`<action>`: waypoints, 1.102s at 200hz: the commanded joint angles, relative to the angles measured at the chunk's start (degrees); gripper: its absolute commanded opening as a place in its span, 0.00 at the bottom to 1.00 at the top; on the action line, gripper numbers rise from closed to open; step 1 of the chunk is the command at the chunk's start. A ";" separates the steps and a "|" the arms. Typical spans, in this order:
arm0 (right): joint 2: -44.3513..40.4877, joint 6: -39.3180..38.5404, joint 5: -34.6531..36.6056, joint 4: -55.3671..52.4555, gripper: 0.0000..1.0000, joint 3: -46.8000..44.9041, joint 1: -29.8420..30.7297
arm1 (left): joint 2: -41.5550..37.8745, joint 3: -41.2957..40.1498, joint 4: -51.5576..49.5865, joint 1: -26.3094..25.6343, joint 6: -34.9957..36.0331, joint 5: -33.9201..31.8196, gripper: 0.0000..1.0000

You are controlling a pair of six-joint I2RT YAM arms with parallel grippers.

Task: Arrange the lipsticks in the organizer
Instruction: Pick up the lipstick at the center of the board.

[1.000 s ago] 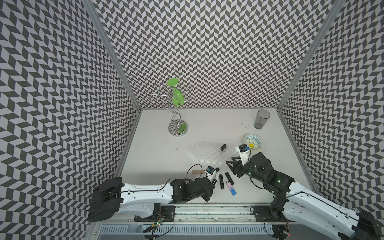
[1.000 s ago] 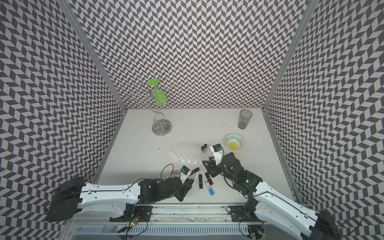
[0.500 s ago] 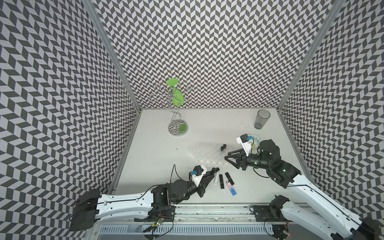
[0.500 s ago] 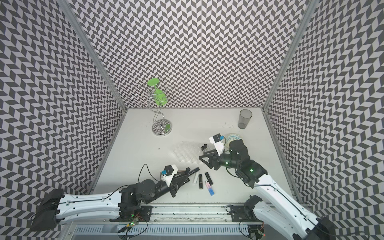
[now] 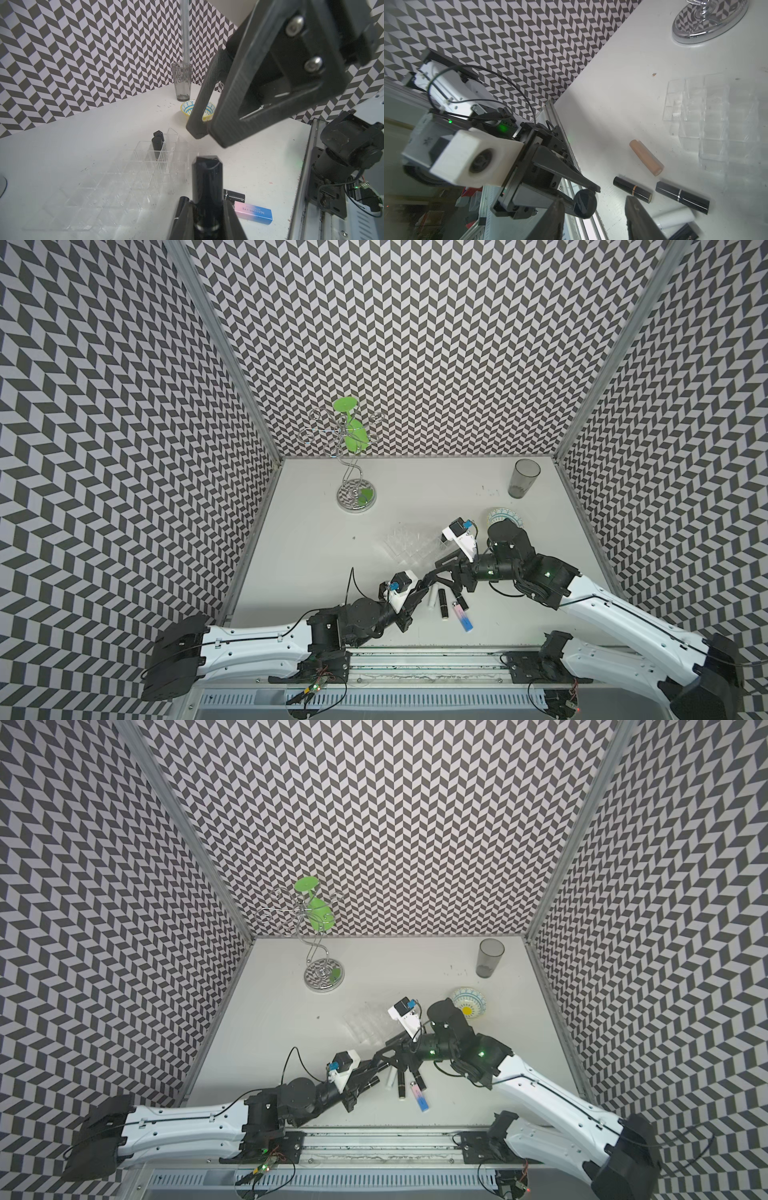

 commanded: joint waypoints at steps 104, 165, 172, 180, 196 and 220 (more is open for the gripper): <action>5.51 -0.73 2.50 2.79 0.38 1.26 1.87 | 3.24 3.33 -0.52 0.43 -0.21 -0.26 0.00; 6.74 -1.04 3.56 2.04 0.20 2.05 1.87 | 3.93 3.54 -1.20 1.03 -1.13 -2.27 0.09; 7.22 -1.04 3.75 2.00 0.19 2.14 1.88 | 4.07 3.59 -1.28 1.20 -1.27 -2.86 0.15; 7.86 -1.15 4.13 1.94 0.19 2.30 1.90 | 4.19 3.60 -1.37 1.21 -1.25 -3.29 0.15; 9.14 -1.66 4.68 1.53 0.19 2.90 1.88 | 4.20 3.33 -1.10 1.45 -1.70 -3.83 0.20; 11.01 -2.24 6.31 0.64 0.16 4.87 1.89 | 4.29 3.32 -1.67 2.19 -2.58 -5.29 0.78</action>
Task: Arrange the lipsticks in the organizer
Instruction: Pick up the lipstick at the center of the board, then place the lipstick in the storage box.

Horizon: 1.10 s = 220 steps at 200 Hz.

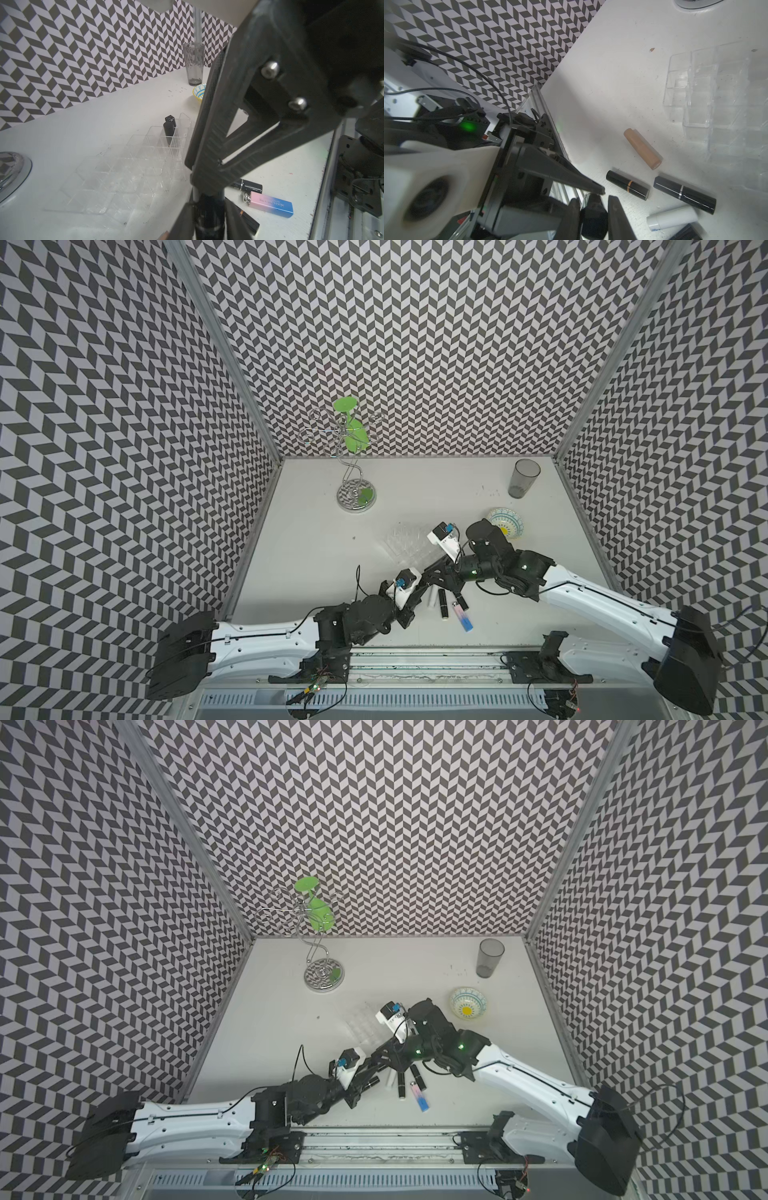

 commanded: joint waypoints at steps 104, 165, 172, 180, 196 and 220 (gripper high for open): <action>20.74 -3.25 40.64 -11.35 0.11 24.23 -0.48 | -20.83 -11.32 5.61 13.62 -20.19 8.84 1.00; 33.62 -4.27 41.89 -13.90 0.08 35.36 -6.26 | -21.13 -11.89 1.83 14.38 -19.11 8.81 1.00; 33.79 -4.25 41.98 -13.07 0.08 34.90 -6.79 | -21.19 -11.98 1.94 14.50 -19.11 9.33 1.00; 34.09 -4.33 41.65 -12.70 0.08 34.72 -7.58 | -21.22 -12.14 2.42 14.62 -19.03 9.89 1.00; 34.32 -4.36 40.56 -11.36 0.08 33.86 -8.72 | -20.87 -12.35 3.47 14.77 -18.77 11.11 1.00; 34.84 -4.39 41.81 -10.64 0.08 32.72 -8.90 | -19.17 -12.60 4.62 14.88 -18.50 11.46 1.00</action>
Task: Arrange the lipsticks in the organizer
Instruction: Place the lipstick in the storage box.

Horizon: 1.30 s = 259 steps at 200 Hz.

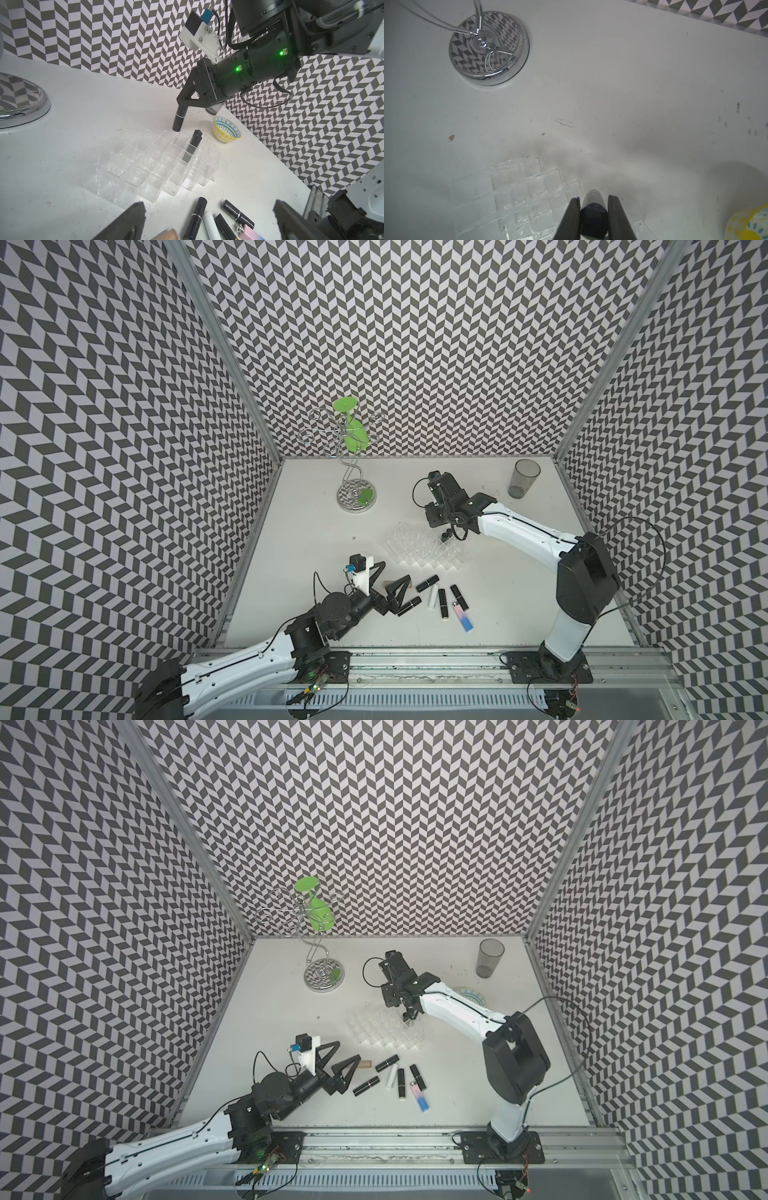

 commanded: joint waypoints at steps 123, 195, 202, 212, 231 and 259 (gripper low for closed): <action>-4.39 0.17 -2.48 2.58 0.07 -6.26 0.19 | 11.31 0.17 9.13 0.99 0.52 4.75 1.00; -6.64 -0.23 -4.21 4.14 0.07 -8.27 0.31 | 14.34 0.41 10.75 1.01 0.17 5.49 1.00; -6.70 -0.10 -4.73 4.18 0.07 -8.33 0.28 | 14.48 0.41 10.83 0.99 0.17 5.40 1.00; -6.63 -0.11 -4.75 4.18 0.07 -8.46 0.28 | 14.74 0.44 10.78 1.02 0.10 5.40 0.99; -6.29 -0.14 -3.77 3.66 0.07 -8.58 0.28 | 15.02 0.44 10.96 1.06 0.04 5.55 1.00; -6.20 -0.20 -4.56 3.18 0.07 -8.64 0.29 | 15.13 0.18 11.12 1.07 -0.05 5.28 1.00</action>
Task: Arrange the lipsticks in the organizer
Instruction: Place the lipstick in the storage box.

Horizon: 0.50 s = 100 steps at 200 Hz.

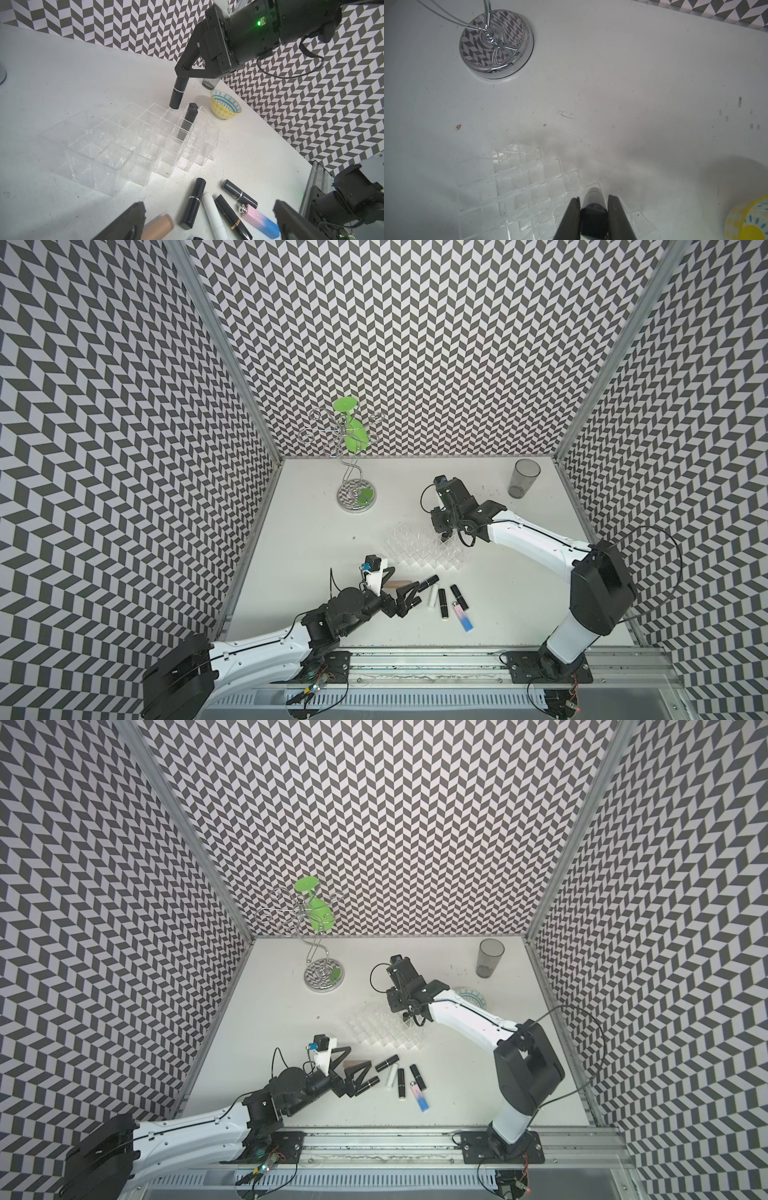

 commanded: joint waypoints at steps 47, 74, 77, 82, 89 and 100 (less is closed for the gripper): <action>-1.66 -0.59 -1.74 -1.88 0.06 -1.09 0.44 | 0.04 0.13 1.72 0.38 0.13 0.29 1.00; -3.01 -0.52 -0.96 -1.29 0.06 -1.75 0.44 | -0.02 -0.13 1.98 0.36 0.04 0.29 1.00; -2.97 -0.65 -1.20 -1.26 0.06 -1.69 0.44 | 0.01 -0.13 2.06 0.34 -0.03 0.29 1.00; -2.90 -0.70 -1.52 -1.37 0.06 -1.65 0.37 | 0.04 -0.22 2.05 0.38 -0.09 0.29 1.00; -2.79 -0.67 -1.76 -1.30 0.06 -1.60 0.43 | 0.11 -0.20 2.10 0.34 -0.05 0.29 1.00; -2.51 -0.82 -1.99 -2.41 0.06 -1.07 0.51 | 0.10 -0.15 2.07 0.33 -0.05 0.37 1.00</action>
